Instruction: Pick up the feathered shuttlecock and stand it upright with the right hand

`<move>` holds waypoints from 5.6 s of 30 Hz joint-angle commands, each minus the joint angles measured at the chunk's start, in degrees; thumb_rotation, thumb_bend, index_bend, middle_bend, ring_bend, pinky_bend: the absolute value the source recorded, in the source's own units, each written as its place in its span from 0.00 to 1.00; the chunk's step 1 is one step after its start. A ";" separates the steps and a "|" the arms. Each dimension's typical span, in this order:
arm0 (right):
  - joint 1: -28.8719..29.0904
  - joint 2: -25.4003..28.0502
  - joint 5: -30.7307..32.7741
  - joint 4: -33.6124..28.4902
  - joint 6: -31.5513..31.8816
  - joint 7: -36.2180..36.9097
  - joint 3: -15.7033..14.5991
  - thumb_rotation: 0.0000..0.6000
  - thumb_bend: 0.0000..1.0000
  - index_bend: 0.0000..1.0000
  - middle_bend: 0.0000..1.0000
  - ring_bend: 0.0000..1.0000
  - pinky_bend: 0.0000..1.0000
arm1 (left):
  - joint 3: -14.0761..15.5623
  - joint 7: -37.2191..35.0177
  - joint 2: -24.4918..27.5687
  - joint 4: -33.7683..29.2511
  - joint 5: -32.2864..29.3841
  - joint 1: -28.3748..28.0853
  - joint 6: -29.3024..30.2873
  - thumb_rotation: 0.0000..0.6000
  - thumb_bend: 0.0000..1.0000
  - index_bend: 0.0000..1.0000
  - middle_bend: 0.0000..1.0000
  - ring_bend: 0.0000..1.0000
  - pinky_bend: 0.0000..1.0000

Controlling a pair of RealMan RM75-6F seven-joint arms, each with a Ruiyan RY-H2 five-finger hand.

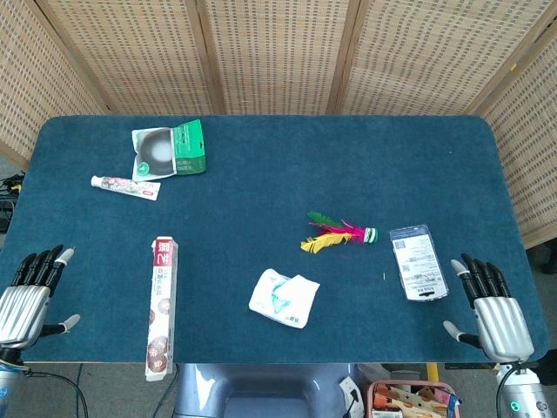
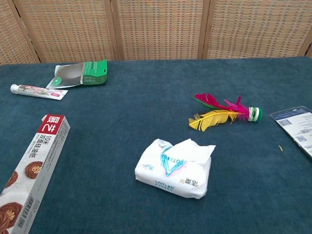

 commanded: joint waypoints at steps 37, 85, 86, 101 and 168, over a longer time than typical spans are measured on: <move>23.60 -13.59 20.89 -1.76 -23.07 -17.47 15.66 1.00 0.15 0.13 0.00 0.00 0.00 | -0.98 -3.37 0.03 1.20 -2.80 -0.48 -1.53 1.00 0.00 0.00 0.00 0.00 0.00; 44.45 -39.01 43.50 30.80 -29.71 -23.53 18.45 1.00 0.30 0.42 0.09 0.00 0.11 | -1.28 -7.09 0.56 2.73 -4.56 -1.46 -3.79 1.00 0.00 0.00 0.00 0.00 0.00; 44.59 -39.27 43.48 31.27 -29.84 -23.33 18.42 1.00 0.30 0.42 0.10 0.00 0.12 | -1.31 -7.12 0.58 2.72 -4.62 -1.46 -3.77 1.00 0.00 0.00 0.00 0.00 0.00; 45.33 -42.73 40.53 38.75 -29.75 -19.99 17.47 1.00 0.41 0.53 0.20 0.06 0.18 | -1.39 -7.26 0.53 2.96 -5.24 -1.64 -4.26 1.00 0.00 0.00 0.00 0.00 0.00; 40.36 -31.29 54.61 16.62 -19.14 -16.17 27.77 1.00 0.46 0.56 0.22 0.06 0.21 | -0.57 -7.07 1.12 1.43 -2.89 -1.21 -2.97 1.00 0.00 0.00 0.00 0.00 0.00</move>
